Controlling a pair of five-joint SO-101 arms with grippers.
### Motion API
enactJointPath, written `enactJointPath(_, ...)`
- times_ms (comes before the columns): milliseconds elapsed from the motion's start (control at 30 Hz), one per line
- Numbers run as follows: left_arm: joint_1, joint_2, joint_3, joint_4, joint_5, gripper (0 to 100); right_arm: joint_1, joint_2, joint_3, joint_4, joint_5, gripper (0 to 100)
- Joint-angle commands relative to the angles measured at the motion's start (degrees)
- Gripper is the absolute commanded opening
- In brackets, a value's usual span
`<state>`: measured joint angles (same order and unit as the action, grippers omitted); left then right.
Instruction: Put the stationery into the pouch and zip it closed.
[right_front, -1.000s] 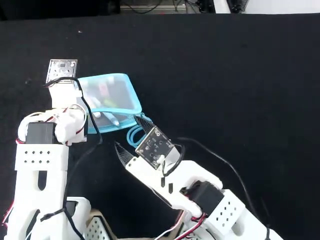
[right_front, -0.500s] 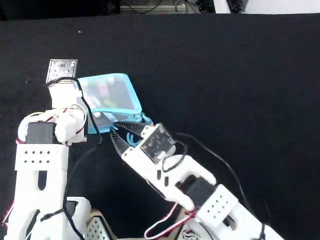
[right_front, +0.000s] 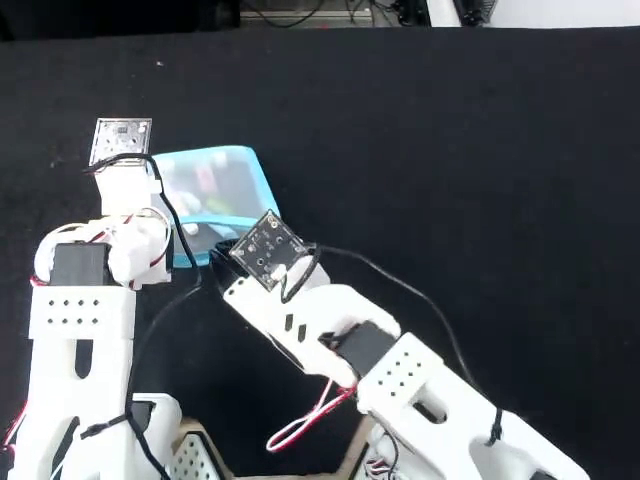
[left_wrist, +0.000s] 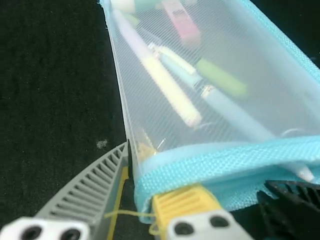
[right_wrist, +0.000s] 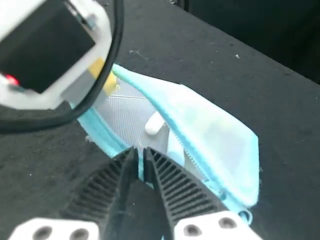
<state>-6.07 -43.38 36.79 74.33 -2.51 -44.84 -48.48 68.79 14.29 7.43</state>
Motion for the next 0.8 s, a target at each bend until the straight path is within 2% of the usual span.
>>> enactJointPath(0,0.7,0.5,0.8,0.0,-0.4,3,3.2,-1.9,-2.6,-1.1,-0.4,1.5)
enactJointPath(233,0.7,0.5,0.8,0.0,-0.4,3,6.4,-13.6,-1.4,3.8,-0.4,1.2)
enactJointPath(367,0.7,0.5,0.8,0.0,-0.4,3,6.2,-14.3,-1.4,6.2,-0.4,1.2)
enactJointPath(533,0.7,0.5,0.8,0.0,-0.4,3,6.2,-10.7,-1.5,6.5,-0.4,1.1)
enactJointPath(767,0.7,0.5,0.8,0.0,-0.4,3,6.2,1.7,-5.1,6.5,-0.4,1.1)
